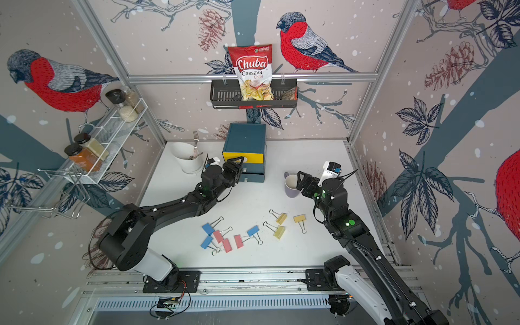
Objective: Put the binder clips in the drawer according to color
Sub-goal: Open the drawer in the storage box.
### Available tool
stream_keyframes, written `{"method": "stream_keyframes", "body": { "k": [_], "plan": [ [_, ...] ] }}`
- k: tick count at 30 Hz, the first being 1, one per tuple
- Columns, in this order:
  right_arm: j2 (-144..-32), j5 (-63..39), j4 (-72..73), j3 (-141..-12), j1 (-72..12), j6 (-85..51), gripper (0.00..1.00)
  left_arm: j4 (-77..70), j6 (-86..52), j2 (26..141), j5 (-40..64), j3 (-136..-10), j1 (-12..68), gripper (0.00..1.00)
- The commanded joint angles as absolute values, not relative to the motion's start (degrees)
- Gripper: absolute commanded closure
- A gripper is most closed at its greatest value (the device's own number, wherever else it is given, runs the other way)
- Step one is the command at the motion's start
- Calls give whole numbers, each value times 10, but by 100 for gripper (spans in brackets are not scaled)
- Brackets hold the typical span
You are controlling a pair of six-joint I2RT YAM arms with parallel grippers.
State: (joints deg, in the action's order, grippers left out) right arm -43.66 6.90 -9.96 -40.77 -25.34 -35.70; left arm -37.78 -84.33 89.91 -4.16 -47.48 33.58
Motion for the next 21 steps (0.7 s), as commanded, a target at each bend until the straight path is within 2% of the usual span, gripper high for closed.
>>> {"method": "stream_keyframes", "body": {
  "k": [1,21],
  "plan": [
    [-436,62,-100,-404,-254,-346,17,-421,-855,906,-61,-475,336,32],
    [-435,64,-97,-402,-250,-334,17,-509,-871,964,-69,-474,327,36]
  ]
}}
